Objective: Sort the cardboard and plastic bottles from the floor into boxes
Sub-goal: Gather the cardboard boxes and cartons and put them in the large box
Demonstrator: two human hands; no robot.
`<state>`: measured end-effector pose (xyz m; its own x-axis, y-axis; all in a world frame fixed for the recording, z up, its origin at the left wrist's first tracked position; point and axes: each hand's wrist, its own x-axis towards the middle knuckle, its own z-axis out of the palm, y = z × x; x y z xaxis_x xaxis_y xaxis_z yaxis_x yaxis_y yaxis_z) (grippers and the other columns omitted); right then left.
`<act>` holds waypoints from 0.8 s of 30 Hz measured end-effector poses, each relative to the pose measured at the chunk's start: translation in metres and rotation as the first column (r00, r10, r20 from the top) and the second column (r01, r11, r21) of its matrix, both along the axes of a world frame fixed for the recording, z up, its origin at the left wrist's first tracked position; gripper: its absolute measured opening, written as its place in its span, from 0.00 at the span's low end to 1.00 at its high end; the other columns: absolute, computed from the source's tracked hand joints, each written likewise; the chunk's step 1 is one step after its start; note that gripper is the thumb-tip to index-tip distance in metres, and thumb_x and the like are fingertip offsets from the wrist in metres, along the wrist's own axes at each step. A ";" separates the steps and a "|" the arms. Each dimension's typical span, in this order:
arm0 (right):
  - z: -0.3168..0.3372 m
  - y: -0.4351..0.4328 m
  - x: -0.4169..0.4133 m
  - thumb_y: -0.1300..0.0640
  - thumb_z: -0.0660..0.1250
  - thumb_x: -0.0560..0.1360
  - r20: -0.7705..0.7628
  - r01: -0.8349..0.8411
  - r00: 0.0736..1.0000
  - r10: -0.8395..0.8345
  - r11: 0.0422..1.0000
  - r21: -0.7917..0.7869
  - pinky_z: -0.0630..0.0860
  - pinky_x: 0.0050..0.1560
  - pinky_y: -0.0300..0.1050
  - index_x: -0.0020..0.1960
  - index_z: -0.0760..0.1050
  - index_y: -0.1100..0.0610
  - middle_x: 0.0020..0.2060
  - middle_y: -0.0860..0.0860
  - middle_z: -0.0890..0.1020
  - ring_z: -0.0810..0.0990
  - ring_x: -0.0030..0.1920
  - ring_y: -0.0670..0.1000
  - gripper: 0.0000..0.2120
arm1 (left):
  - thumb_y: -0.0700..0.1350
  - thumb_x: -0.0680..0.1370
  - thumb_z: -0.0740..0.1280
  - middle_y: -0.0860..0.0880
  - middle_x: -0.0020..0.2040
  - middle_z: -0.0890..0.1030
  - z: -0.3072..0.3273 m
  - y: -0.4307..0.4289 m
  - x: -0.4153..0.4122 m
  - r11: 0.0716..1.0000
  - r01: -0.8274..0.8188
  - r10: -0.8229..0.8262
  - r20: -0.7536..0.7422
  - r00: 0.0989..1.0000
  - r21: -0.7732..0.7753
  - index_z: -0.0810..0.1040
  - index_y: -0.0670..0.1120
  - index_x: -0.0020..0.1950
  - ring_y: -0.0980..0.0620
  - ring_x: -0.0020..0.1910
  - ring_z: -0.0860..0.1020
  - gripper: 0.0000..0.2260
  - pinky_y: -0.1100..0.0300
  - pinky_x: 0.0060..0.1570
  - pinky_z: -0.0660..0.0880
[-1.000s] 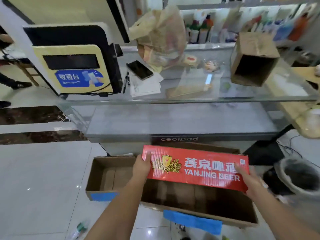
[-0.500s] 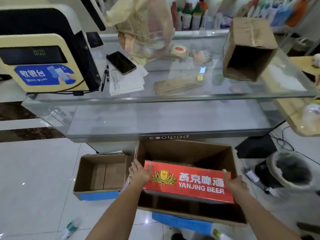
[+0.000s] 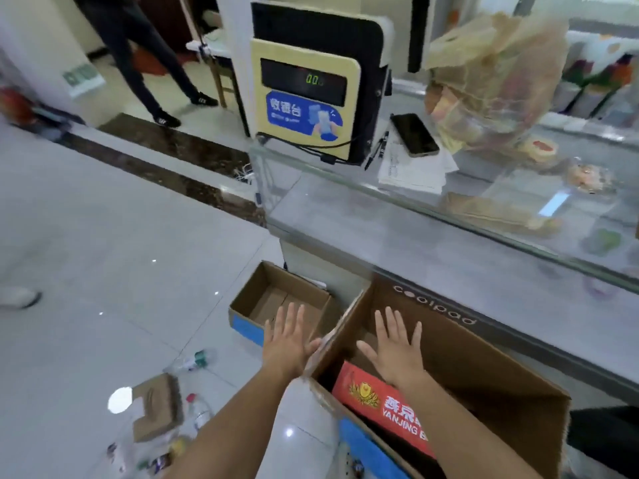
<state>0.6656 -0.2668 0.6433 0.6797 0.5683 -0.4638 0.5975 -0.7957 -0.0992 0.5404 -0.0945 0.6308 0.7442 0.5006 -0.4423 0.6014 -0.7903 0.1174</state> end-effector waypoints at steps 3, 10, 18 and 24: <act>0.004 0.062 -0.041 0.35 0.43 0.78 0.033 -0.191 0.981 0.190 0.981 0.030 0.35 0.72 0.63 0.78 0.39 0.54 0.78 0.53 0.40 0.37 0.77 0.53 0.36 | 0.71 0.70 0.30 0.50 0.78 0.36 0.002 0.034 -0.074 0.981 -0.194 0.194 0.020 0.981 -0.001 0.34 0.49 0.78 0.47 0.77 0.36 0.41 0.47 0.75 0.37; -0.001 0.192 -0.191 0.29 0.08 0.46 0.055 -0.608 0.793 0.607 0.793 0.028 0.34 0.72 0.64 0.78 0.38 0.54 0.78 0.52 0.40 0.39 0.78 0.54 0.66 | 0.73 0.49 0.15 0.49 0.78 0.37 -0.010 0.074 -0.291 0.777 -0.628 0.625 0.081 0.777 0.028 0.36 0.47 0.78 0.47 0.78 0.40 0.61 0.51 0.73 0.35; -0.052 0.273 -0.357 0.25 0.19 0.61 -0.008 -0.882 0.469 0.883 0.469 0.055 0.32 0.71 0.63 0.78 0.37 0.53 0.77 0.52 0.38 0.37 0.77 0.54 0.53 | 0.67 0.78 0.35 0.45 0.69 0.73 -0.077 0.036 -0.483 0.433 -0.902 0.901 0.037 0.433 0.009 0.66 0.43 0.72 0.43 0.74 0.62 0.38 0.54 0.72 0.30; -0.156 0.297 -0.452 0.30 0.07 0.44 0.010 -0.986 0.160 0.987 0.161 -0.034 0.39 0.73 0.62 0.78 0.39 0.55 0.78 0.53 0.42 0.39 0.78 0.54 0.68 | 0.74 0.64 0.23 0.49 0.76 0.41 -0.182 -0.031 -0.545 0.044 -0.998 0.982 0.180 0.053 0.051 0.40 0.45 0.76 0.60 0.65 0.17 0.49 0.57 0.65 0.23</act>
